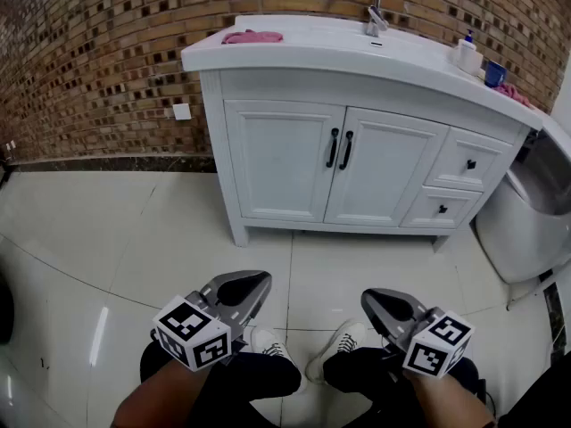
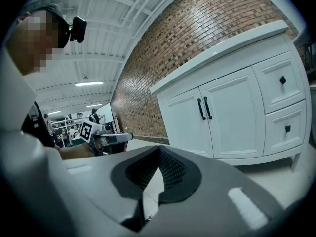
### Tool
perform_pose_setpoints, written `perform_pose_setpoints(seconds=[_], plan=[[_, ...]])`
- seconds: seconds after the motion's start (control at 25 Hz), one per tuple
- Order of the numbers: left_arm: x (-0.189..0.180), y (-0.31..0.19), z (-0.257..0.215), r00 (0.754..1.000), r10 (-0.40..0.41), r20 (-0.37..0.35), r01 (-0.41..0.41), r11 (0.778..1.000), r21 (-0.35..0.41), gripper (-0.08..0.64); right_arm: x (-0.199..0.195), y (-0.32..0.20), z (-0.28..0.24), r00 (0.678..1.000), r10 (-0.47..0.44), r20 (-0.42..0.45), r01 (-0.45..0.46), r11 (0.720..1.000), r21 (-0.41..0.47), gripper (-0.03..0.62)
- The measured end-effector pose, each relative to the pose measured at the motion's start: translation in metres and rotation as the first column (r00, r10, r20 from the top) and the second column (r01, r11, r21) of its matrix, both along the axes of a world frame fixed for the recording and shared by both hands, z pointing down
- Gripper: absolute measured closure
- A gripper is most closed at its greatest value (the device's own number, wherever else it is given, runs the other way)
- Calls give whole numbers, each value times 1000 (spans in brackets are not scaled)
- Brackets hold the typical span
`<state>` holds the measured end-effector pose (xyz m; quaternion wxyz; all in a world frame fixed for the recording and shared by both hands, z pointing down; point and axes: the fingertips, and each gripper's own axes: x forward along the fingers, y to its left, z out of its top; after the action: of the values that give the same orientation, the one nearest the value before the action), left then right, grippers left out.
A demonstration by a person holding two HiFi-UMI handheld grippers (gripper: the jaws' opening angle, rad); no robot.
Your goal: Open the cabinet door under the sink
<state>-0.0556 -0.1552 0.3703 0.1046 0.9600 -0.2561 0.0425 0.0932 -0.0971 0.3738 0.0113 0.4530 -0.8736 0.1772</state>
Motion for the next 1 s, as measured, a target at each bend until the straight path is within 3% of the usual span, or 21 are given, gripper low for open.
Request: perform_pose_setpoints(seconds=[0.4,0.68,0.84,1.0], plan=[[1,1,-4,1000,5,-10,-4,1000,6,552,2,-1,1,1000,6,-2,-6,1000,-1,588],[-4,-43,-21,994,-106,-7,107,993,50,552,7,-3,4,999,32,15,-31,999,-14,588],[-2,-55,-45,992,-114,-48,117,990,75,552,16,-4,7,998,49,28,-49,999,-17,588],[15,-63,-52,994,-107,-12,108,989,104,552,27,-6,10,997,61,50,-59,998,-35,588]])
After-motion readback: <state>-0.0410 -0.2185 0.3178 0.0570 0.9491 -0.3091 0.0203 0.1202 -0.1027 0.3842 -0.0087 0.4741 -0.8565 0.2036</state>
